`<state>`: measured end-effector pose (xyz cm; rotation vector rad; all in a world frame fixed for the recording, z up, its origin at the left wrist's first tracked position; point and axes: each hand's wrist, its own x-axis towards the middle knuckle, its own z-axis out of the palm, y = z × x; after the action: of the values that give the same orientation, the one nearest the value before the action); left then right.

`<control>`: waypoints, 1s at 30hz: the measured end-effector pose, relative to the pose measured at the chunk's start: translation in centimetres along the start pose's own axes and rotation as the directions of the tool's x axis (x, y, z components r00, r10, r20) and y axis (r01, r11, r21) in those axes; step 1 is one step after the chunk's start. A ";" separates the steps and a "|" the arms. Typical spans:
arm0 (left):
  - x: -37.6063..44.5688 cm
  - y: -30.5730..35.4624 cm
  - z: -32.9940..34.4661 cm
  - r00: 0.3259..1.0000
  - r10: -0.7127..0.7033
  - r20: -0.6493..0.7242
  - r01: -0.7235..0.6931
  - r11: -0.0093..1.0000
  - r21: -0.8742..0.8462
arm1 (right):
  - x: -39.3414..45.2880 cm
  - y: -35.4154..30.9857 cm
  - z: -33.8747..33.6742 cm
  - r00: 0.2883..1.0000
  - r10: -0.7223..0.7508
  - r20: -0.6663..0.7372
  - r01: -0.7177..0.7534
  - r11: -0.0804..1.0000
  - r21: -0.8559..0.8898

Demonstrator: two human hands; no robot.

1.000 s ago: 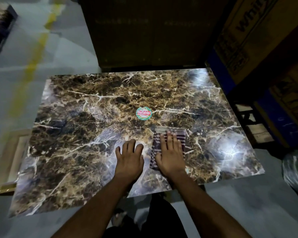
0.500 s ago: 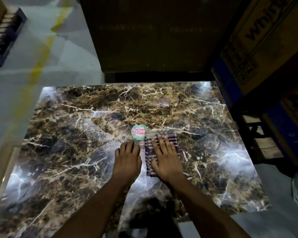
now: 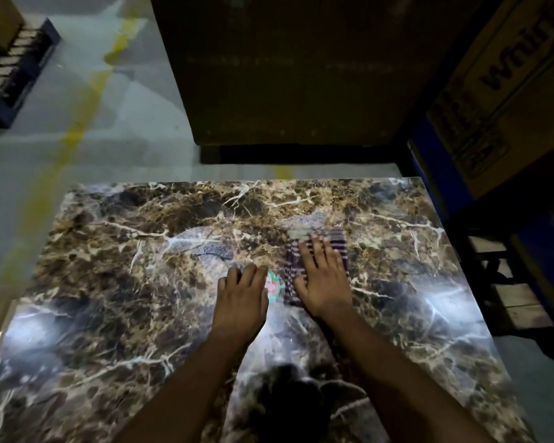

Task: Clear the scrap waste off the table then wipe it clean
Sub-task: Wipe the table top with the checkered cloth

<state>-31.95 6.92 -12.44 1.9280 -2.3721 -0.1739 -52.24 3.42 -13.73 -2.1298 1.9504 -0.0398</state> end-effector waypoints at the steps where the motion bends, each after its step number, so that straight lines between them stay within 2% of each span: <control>1: 0.7 0.0 -0.1 1.000 0.002 0.001 -0.002 1.000 0.007 | 1.6 -0.6 -0.1 0.999 0.040 -0.009 -0.040 0.999 0.010; 3: 1.9 0.1 0.1 1.000 -0.012 -0.001 0.012 1.000 -0.016 | 3.4 -2.4 -0.3 0.999 0.041 -0.003 -0.040 0.999 0.020; 7: 3.8 0.5 0.8 0.999 -0.033 -0.007 0.033 0.998 -0.059 | 3.1 -1.8 -0.5 0.994 -0.103 0.024 0.102 0.995 0.003; 9: 4.4 0.7 0.9 0.999 -0.034 -0.032 0.033 0.999 -0.024 | 4.4 0.3 -0.8 0.997 -0.075 0.013 0.075 0.997 -0.007; 12: 5.9 1.0 0.6 0.998 -0.043 -0.041 0.044 0.998 0.040 | 9.3 1.6 -1.8 0.999 0.047 -0.018 -0.047 0.999 0.015; 14: 7.2 1.0 0.5 0.998 -0.048 -0.046 0.050 0.997 0.053 | 11.4 0.6 -2.2 1.000 0.011 -0.005 -0.011 1.000 0.010; 18: 9.8 1.3 0.3 0.996 -0.069 -0.050 0.068 0.997 -0.027 | 11.0 1.3 -2.1 0.990 -0.140 0.029 0.140 0.990 -0.016; 23: 11.7 1.5 0.1 0.998 -0.052 -0.040 0.054 0.997 0.055 | 15.9 1.7 -3.1 0.998 -0.055 -0.015 0.055 0.998 -0.004; 26: 12.5 1.5 -0.2 0.995 -0.066 -0.069 0.071 0.995 0.067 | 16.7 -0.2 -3.1 0.989 -0.147 -0.002 0.147 0.989 -0.006; 28: 12.3 1.7 -0.1 0.995 -0.058 -0.075 0.064 0.995 0.072 | 14.9 1.3 -2.9 0.979 -0.201 0.018 0.202 0.979 -0.028; 30: 12.0 1.9 0.2 0.995 -0.061 -0.075 0.067 0.995 0.079 | 14.2 4.5 -3.3 0.988 -0.156 0.004 0.156 0.987 -0.030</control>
<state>-36.30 -4.38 -12.46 2.0106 -2.3080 -0.0106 -55.76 -11.37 -13.60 -2.2966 1.7906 -0.0371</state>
